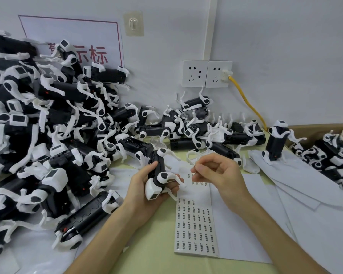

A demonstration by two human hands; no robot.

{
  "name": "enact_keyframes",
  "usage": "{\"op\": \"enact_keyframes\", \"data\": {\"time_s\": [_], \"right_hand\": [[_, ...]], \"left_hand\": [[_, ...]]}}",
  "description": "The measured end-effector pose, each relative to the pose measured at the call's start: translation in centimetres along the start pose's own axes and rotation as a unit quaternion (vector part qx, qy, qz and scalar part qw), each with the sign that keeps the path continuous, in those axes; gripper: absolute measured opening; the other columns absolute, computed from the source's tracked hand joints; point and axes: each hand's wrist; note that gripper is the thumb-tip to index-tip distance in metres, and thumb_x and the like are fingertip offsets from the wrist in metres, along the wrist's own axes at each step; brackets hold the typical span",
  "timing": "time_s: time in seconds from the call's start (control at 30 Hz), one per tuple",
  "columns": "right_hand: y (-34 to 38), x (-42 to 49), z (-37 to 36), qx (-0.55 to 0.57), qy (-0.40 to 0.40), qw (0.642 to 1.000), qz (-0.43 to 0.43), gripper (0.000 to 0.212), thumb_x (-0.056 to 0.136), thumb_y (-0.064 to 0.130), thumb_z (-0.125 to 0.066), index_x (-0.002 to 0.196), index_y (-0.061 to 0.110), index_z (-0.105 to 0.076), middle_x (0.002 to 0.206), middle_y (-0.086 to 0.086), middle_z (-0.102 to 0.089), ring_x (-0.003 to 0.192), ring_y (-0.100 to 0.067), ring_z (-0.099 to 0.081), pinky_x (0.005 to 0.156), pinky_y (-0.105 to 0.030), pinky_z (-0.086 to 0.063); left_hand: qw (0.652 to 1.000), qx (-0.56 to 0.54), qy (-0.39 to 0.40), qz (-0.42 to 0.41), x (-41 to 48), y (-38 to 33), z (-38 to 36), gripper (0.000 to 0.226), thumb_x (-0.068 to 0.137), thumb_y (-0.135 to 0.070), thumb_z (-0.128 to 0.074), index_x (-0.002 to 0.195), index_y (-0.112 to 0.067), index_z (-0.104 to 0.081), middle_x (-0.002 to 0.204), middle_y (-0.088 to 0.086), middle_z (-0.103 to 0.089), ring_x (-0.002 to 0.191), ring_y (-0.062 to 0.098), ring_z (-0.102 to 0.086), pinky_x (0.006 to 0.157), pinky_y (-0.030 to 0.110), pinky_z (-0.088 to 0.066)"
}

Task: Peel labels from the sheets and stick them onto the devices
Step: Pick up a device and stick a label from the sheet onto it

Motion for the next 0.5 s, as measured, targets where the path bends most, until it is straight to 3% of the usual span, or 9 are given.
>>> {"op": "enact_keyframes", "data": {"time_s": [0.13, 0.3, 0.5], "right_hand": [[0.3, 0.0, 0.0, 0.012, -0.013, 1.000, 0.003, 0.016, 0.072, 0.010, -0.082, 0.085, 0.004, -0.074, 0.083, -0.020, -0.074, 0.075, -0.031, -0.075, 0.073, -0.030, -0.060], [0.1, 0.1, 0.1, -0.008, -0.021, 1.000, 0.014, 0.024, 0.077, 0.001, -0.082, 0.099, 0.003, -0.074, 0.085, -0.018, -0.076, 0.077, -0.032, -0.077, 0.075, -0.029, -0.061], [-0.7, 0.0, -0.2, -0.155, -0.031, 0.985, 0.064, 0.021, 0.084, 0.001, -0.081, 0.087, 0.022, -0.078, 0.083, -0.002, -0.078, 0.079, -0.020, -0.077, 0.076, -0.027, -0.060]], "left_hand": [[1.000, 0.003, 0.012, -0.003, 0.0, 0.0, 0.0, 0.059, 0.085, -0.038, -0.064, 0.122, 0.008, -0.066, 0.115, 0.033, -0.071, 0.106, 0.041, -0.068, 0.096, 0.045, -0.055], [0.999, -0.017, 0.043, -0.002, -0.3, -0.1, -0.1, 0.053, 0.084, -0.037, -0.067, 0.114, 0.007, -0.067, 0.118, 0.034, -0.070, 0.100, 0.039, -0.072, 0.085, 0.043, -0.062], [0.993, -0.010, 0.119, 0.009, -0.6, -0.1, -0.5, 0.048, 0.096, -0.040, -0.054, 0.102, -0.001, -0.081, 0.135, 0.030, -0.064, 0.126, 0.042, -0.064, 0.098, 0.041, -0.056]]}}
Point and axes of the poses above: each hand's wrist, its own x-axis towards the middle knuckle, its own z-axis out of the back of the hand, y = z × x
